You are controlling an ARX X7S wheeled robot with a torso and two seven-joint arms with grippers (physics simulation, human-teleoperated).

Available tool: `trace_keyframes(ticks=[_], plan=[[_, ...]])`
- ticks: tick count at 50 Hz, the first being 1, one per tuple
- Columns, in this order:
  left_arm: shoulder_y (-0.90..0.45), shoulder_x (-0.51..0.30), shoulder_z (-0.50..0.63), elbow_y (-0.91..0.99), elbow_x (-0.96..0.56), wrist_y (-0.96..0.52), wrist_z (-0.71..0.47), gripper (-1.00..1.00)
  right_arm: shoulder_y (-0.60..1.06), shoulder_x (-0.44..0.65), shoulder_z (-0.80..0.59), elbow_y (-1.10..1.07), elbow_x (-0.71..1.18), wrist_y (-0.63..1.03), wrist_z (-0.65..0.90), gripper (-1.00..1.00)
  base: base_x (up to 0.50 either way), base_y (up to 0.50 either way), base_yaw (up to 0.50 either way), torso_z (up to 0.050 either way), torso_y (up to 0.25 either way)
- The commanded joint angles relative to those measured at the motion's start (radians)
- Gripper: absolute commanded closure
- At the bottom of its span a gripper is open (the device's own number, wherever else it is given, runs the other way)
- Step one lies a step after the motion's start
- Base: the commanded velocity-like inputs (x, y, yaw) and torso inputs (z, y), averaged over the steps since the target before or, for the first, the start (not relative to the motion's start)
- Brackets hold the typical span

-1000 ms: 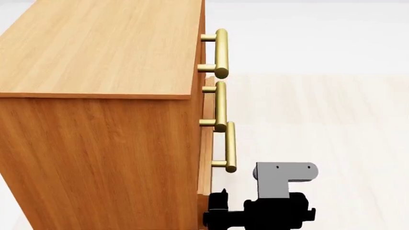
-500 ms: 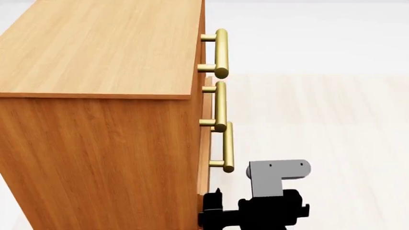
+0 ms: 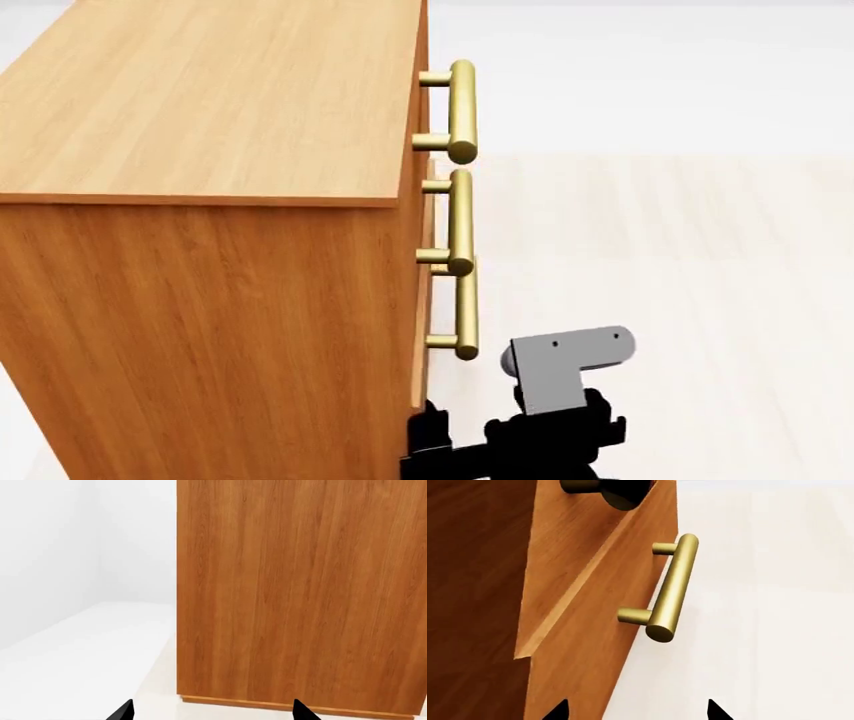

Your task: Put the bowl in the bottom drawer of the cabinet and close it.

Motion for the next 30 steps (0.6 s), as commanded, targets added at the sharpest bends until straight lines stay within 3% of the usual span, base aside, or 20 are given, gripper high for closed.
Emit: trace_keyframes(ticks=[1,24,30], plan=[[0.003,-0.003,-0.001,0.007,0.0,-0.003,-0.004,-1.0,0.0,0.027,-0.011,-0.027,0.083,0.02,-0.092,-1.0,0.0,0.0,0.0,0.0,0.0],[0.0,0.0,0.0,-0.001,-0.003,0.002,-0.005,-1.0,0.013,0.136,-0.024,-0.036,0.231,0.092,-0.343,-1.0,0.0,0.0,0.0,0.0,0.0],[-0.001,0.0,0.001,-0.003,-0.003,0.002,-0.005,-1.0,0.007,0.132,0.001,-0.022,0.15,0.045,-0.206,-1.0,0.0,0.0,0.0,0.0,0.0]])
